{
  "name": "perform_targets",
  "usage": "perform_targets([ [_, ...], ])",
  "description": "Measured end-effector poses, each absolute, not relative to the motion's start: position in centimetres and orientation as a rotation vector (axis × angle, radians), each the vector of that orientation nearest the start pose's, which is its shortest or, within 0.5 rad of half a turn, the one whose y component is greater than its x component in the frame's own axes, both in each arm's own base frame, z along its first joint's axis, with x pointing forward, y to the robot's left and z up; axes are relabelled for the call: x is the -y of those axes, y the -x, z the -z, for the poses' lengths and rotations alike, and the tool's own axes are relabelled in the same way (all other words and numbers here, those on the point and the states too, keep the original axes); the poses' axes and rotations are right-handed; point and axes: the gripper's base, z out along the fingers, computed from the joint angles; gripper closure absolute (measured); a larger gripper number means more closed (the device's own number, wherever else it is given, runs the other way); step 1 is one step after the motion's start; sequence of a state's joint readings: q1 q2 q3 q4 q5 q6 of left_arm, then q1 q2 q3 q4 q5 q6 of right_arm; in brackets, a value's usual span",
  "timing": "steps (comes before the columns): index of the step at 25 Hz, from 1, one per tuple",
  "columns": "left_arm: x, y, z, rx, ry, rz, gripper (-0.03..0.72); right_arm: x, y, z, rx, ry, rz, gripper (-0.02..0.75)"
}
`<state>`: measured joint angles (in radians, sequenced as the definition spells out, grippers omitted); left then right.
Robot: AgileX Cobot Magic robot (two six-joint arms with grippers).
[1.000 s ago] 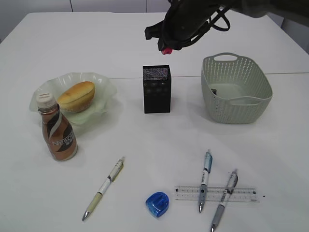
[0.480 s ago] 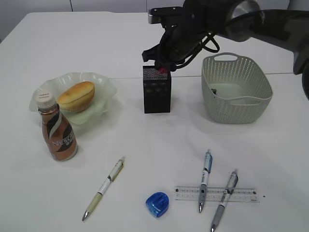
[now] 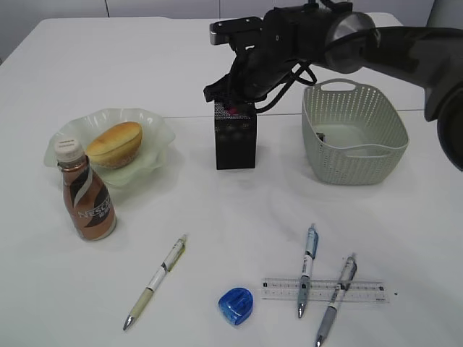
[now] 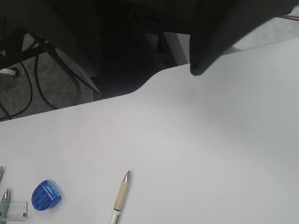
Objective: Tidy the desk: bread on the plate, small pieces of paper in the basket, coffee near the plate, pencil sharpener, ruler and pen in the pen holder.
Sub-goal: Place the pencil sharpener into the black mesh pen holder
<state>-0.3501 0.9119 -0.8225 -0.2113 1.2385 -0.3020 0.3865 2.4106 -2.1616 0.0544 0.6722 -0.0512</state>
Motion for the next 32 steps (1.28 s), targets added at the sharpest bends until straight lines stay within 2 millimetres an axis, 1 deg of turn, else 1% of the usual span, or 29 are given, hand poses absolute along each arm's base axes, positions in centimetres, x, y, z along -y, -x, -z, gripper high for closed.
perform_targets([
  [2,6.4,-12.3,-30.7,-2.864,-0.018,0.440,0.254,-21.0,-50.7,-19.1,-2.375,0.492,-0.213,0.555],
  [6,6.4,-12.3,-30.7,-2.864,-0.018,0.440,0.254,-21.0,-50.8,-18.8,-2.379,0.495,-0.212,0.529],
  [8,6.4,-12.3,-30.7,-2.864,-0.018,0.440,0.254,-21.0,-50.8,-18.8,-2.379,0.495,-0.212,0.492],
  [12,6.4,-12.3,-30.7,-2.864,-0.018,0.440,0.254,-21.0,-50.7,-18.8,-2.380,0.492,-0.216,0.358],
  [13,6.4,-12.3,-30.7,-2.864,-0.018,0.440,0.254,-21.0,-50.7,-18.8,-2.380,0.492,-0.216,0.340],
  [15,6.4,-12.3,-30.7,-2.864,-0.018,0.440,0.254,-21.0,-50.7,-18.8,-2.382,0.492,-0.217,0.320],
  [19,6.4,-12.3,-30.7,-2.864,-0.018,0.440,0.254,-21.0,-50.6,-19.2,-2.410,0.501,-0.214,0.311],
  [21,6.4,-12.3,-30.7,-2.864,-0.018,0.440,0.254,-21.0,-50.5,-20.3,-2.425,0.510,-0.213,0.311],
  [23,6.4,-12.3,-30.7,-2.864,-0.018,0.440,0.254,-20.9,-50.3,-22.1,-2.434,0.517,-0.213,0.310],
  [25,6.4,-12.3,-30.7,-2.864,-0.018,0.440,0.254,-20.7,-49.8,-24.8,-2.431,0.527,-0.204,0.310],
  [28,6.4,-12.3,-30.7,-2.864,-0.018,0.440,0.254,-20.0,-48.2,-28.6,-2.480,0.550,-0.183,0.310],
  [32,6.4,-12.3,-30.7,-2.863,-0.019,0.432,0.254,-19.2,-46.5,-32.2,-2.485,0.559,-0.173,0.310],
])
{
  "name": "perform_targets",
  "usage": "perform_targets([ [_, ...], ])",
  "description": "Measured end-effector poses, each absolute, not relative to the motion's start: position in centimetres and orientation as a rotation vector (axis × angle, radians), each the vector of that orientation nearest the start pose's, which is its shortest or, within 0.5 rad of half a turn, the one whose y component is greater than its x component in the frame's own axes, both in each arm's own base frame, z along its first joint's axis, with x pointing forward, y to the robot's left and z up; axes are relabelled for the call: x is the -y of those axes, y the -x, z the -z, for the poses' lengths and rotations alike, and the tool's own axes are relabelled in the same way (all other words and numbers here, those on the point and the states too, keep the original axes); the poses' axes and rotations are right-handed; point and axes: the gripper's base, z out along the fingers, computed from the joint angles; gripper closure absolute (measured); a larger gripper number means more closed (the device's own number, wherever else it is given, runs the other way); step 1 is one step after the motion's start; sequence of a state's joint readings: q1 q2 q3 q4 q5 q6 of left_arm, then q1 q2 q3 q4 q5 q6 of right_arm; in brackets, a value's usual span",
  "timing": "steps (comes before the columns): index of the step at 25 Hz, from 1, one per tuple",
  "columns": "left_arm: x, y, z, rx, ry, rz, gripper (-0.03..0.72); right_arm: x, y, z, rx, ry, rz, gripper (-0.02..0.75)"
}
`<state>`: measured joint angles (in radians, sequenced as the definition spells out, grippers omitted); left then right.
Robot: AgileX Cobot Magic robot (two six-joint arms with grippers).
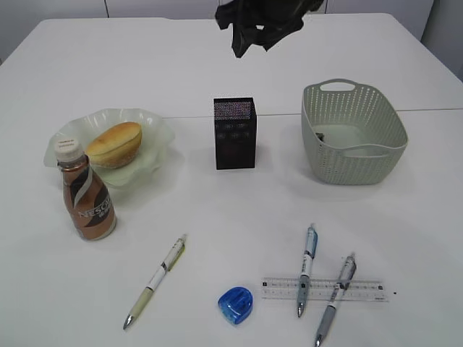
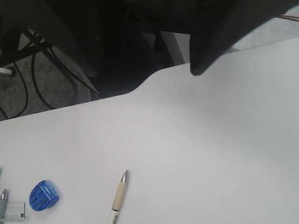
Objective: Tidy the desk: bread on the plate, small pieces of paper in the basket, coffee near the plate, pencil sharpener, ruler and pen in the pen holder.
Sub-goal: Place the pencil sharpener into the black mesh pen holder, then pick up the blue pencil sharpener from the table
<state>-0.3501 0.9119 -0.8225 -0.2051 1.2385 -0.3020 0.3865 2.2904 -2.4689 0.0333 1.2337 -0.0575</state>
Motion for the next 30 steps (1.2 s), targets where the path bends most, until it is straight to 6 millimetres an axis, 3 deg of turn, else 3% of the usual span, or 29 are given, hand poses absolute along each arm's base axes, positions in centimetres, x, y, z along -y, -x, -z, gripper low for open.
perform_targets([
  [8,6.3,-12.4,-30.7,-2.861,-0.023,0.411,0.254,-18.0,-41.6,-37.5,-2.475,0.551,-0.253,0.310],
  [11,6.2,-12.4,-30.7,-2.861,-0.023,0.409,0.254,-17.4,-39.2,-38.5,-2.508,0.524,-0.314,0.310],
  [18,6.7,-12.2,-30.8,-2.867,-0.018,0.479,0.254,-15.7,-33.9,-38.2,-2.620,0.504,-0.369,0.310],
  [24,7.0,-12.1,-30.9,-2.850,-0.161,0.523,0.254,-13.8,-30.4,-36.9,-2.693,0.516,-0.286,0.310],
  [30,7.7,-12.7,-30.4,-2.865,-0.293,0.571,0.254,-12.0,-27.7,-38.0,-2.658,0.514,-0.193,0.310],
])
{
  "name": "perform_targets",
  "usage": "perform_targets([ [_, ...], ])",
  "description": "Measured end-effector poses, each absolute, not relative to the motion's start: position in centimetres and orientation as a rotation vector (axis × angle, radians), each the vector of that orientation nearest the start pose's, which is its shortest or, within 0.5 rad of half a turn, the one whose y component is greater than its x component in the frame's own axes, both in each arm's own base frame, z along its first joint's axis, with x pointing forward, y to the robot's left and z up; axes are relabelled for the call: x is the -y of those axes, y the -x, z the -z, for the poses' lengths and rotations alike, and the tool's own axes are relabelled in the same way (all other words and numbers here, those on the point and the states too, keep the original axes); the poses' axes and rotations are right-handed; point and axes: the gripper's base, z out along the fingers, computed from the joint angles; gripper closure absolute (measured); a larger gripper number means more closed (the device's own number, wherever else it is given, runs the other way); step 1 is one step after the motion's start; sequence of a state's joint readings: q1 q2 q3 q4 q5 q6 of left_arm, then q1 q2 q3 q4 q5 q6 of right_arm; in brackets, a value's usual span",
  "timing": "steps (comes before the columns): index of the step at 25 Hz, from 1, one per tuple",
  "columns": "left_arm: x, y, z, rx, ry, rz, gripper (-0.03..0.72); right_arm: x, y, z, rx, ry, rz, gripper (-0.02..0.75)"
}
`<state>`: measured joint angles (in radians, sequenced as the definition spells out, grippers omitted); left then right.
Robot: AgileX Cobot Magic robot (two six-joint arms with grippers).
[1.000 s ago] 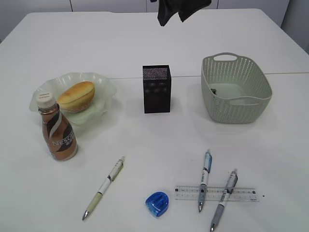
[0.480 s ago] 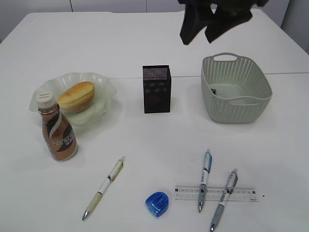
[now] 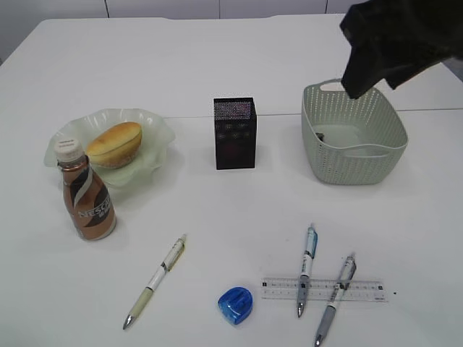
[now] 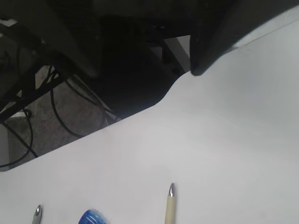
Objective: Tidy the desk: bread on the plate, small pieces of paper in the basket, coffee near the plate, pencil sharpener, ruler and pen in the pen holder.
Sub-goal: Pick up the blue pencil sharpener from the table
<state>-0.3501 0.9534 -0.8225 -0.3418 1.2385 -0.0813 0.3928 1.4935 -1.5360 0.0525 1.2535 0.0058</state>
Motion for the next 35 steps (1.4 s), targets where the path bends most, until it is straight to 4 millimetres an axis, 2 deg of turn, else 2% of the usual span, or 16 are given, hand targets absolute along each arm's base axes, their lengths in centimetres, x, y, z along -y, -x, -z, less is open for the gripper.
perform_targets([
  [6,9.1,-15.0,-28.6,-2.963,-0.436,0.566,0.254,-10.6,-26.1,-39.1,-2.612,0.503,-0.105,0.310],
  [8,10.1,-16.1,-28.6,-2.978,-0.527,0.523,0.254,-10.2,-25.5,-39.1,-2.609,0.504,-0.083,0.310],
  [10,11.6,-17.2,-28.9,-2.963,-0.636,0.471,0.254,-9.8,-25.0,-38.5,-2.624,0.510,-0.054,0.310],
  [14,15.4,-19.5,-29.8,-2.906,-0.832,0.387,0.254,-9.3,-24.2,-36.2,-2.698,0.531,-0.003,0.310],
  [17,18.1,-21.2,-29.4,-2.897,-0.918,0.327,0.254,-8.6,-23.7,-34.8,-2.729,0.543,0.090,0.310],
  [19,20.0,-22.5,-28.5,-2.915,-0.940,0.301,0.254,-8.0,-23.5,-34.4,-2.731,0.552,0.158,0.310],
  [23,23.1,-24.4,-25.8,-2.948,-1.013,0.221,0.254,-6.9,-22.9,-35.1,-2.685,0.524,0.266,0.310],
  [26,25.0,-25.1,-23.8,-2.971,-1.070,0.186,0.254,-5.9,-22.2,-35.9,-2.637,0.416,0.348,0.310],
  [30,26.1,-25.4,-21.6,-3.012,-1.103,0.155,0.254,-5.1,-21.4,-37.0,-2.589,0.268,0.357,0.310],
  [35,26.2,-25.5,-21.3,-3.019,-1.104,0.146,0.254,-5.1,-21.3,-37.0,-2.588,0.130,0.322,0.310],
])
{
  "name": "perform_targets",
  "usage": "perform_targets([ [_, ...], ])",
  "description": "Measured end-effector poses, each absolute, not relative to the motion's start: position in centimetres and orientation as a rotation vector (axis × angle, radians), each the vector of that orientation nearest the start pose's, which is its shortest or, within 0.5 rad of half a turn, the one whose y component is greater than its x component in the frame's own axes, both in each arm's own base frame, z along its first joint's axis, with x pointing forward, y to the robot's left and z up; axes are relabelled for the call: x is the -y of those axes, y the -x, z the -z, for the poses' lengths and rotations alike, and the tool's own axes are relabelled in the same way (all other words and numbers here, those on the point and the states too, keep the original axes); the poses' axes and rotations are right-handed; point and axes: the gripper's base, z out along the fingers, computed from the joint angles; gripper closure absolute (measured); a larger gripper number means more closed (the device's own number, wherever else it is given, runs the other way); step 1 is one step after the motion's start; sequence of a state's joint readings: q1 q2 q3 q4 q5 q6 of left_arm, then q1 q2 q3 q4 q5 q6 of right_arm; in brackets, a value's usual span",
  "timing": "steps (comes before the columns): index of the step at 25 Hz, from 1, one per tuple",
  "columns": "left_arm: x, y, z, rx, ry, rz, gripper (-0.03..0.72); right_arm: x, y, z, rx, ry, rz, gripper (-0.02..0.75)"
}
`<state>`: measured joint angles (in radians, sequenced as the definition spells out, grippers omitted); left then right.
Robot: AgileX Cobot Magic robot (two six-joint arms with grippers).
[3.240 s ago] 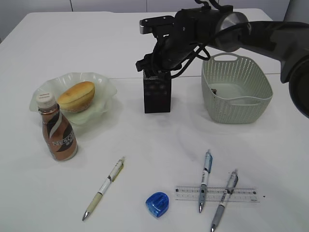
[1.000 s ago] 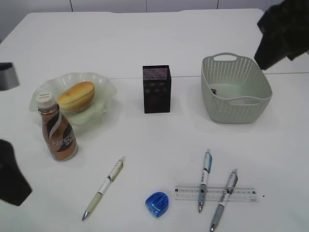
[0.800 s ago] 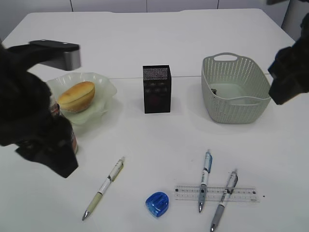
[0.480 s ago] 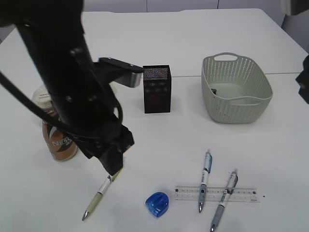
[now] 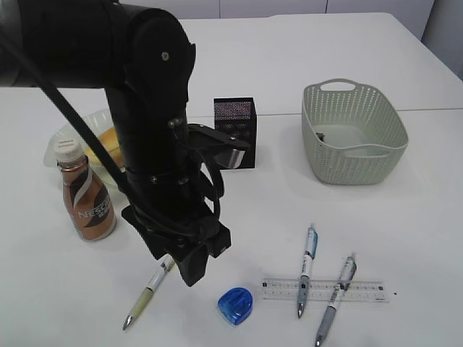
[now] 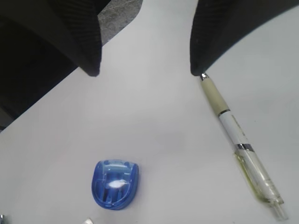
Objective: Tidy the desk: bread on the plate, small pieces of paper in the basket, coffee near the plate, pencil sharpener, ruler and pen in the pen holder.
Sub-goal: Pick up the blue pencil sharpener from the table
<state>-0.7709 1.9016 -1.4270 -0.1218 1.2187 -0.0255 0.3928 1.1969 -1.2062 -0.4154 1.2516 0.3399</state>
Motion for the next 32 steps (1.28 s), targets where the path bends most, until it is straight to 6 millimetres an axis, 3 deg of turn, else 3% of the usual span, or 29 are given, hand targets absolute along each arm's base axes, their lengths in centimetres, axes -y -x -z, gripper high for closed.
perform_targets([
  [6,26.2,-25.5,-21.3,-3.019,-1.104,0.146,0.254,-5.7,-21.2,-37.1,-2.563,0.335,0.260,0.310],
  [12,26.2,-25.5,-21.3,-3.019,-1.105,0.145,0.254,-6.7,-18.4,-39.0,-2.468,0.528,-0.012,0.310],
  [22,26.2,-25.5,-21.3,-3.020,-1.103,0.150,0.254,-2.2,-14.9,-42.3,-2.273,0.278,0.217,0.310],
  [26,26.3,-25.5,-21.3,-3.023,-1.101,0.157,0.254,-2.9,-13.1,-40.8,-2.309,0.453,0.097,0.310],
  [30,26.4,-25.3,-21.3,-3.024,-1.104,0.165,0.254,-4.6,-11.1,-38.0,-2.395,0.643,-0.178,0.310],
  [32,26.5,-25.2,-21.3,-3.023,-1.109,0.168,0.254,-5.4,-9.9,-37.5,-2.382,0.679,-0.343,0.310],
])
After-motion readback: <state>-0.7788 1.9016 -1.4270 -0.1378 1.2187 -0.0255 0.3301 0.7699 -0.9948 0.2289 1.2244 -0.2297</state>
